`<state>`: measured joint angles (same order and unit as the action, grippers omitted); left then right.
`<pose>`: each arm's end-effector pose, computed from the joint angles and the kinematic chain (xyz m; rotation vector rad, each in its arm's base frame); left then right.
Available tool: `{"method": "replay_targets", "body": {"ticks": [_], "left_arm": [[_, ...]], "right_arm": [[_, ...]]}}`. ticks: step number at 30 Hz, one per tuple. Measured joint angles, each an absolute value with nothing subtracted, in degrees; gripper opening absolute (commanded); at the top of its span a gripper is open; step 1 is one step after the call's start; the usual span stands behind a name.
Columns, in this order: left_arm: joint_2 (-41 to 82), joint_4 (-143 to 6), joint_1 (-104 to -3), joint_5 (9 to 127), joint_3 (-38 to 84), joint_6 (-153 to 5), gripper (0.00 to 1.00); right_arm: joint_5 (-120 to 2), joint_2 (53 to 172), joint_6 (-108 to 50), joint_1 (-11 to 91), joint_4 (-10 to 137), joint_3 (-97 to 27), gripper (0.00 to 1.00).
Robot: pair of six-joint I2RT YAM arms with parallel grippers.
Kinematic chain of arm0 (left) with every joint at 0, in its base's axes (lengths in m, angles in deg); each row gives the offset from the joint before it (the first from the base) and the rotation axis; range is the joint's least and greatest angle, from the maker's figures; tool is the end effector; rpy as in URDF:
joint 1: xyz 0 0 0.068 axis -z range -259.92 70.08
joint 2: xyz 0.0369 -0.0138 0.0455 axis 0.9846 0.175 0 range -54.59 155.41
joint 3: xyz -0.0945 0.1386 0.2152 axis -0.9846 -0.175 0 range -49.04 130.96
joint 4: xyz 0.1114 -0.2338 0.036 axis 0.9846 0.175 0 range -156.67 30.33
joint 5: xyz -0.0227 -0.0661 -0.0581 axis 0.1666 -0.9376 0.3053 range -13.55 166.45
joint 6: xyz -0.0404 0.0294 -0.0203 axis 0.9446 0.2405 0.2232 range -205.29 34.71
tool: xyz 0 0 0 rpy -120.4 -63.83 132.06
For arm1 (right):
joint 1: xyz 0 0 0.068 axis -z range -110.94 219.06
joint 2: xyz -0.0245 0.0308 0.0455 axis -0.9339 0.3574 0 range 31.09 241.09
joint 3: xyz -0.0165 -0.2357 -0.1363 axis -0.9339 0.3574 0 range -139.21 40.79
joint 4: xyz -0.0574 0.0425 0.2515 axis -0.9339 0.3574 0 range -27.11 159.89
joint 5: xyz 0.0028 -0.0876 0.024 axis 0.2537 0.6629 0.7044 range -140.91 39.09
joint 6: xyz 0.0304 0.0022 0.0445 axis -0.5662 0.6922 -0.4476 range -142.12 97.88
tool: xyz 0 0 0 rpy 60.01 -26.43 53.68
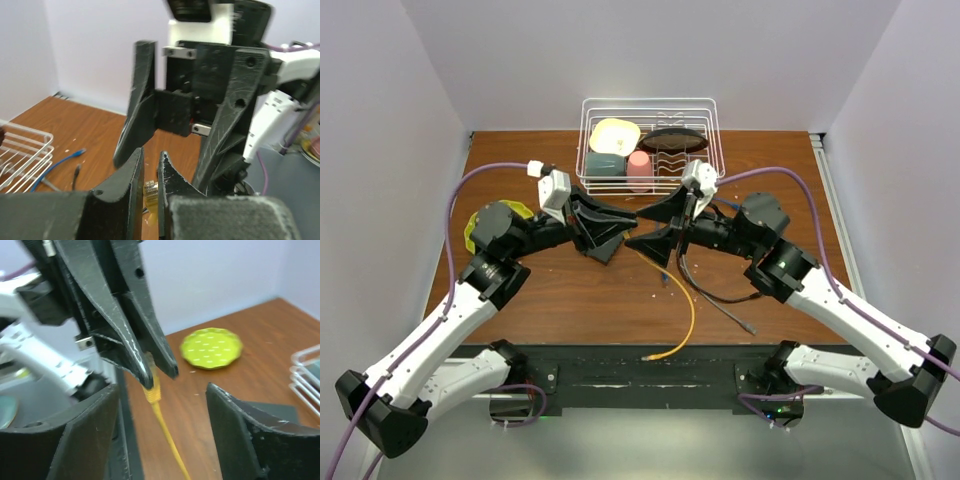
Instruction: Insert the plug into the switch port
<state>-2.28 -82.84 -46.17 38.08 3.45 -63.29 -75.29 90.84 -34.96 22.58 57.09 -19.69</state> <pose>0.1550 -0.1302 0.4118 0.7484 1.2553 -1.2351 0.1525 0.1819 0.4167 -0.7978 1.3579 1.1366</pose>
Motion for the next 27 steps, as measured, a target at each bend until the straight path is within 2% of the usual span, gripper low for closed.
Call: {"method": "replay_targets", "body": {"ticks": [5,13,20,21,27], "left_arm": [[-2.14,-89.33,-46.14,33.27,1.18,-61.80,0.00],[-2.89,-93.77,-46.17,31.37,0.65,-60.36,0.00],[-3.11,-95.30,-46.17,30.97,0.63,-60.20,0.00],[-3.06,-95.40,-46.17,30.95,0.63,-60.20,0.00],[-2.39,-96.39,-46.41,30.32,0.54,-59.35,0.00]], "right_arm": [[-83.34,93.57,-36.34,22.58,55.74,-19.69,0.54],[-86.72,93.63,-36.67,22.58,54.86,-19.58,0.40],[-87.18,93.59,-36.98,22.56,54.21,-18.62,0.22],[-87.49,93.59,-37.15,22.58,54.14,-18.62,0.16],[-87.95,93.00,-37.63,22.56,52.78,-17.60,0.11]]}}
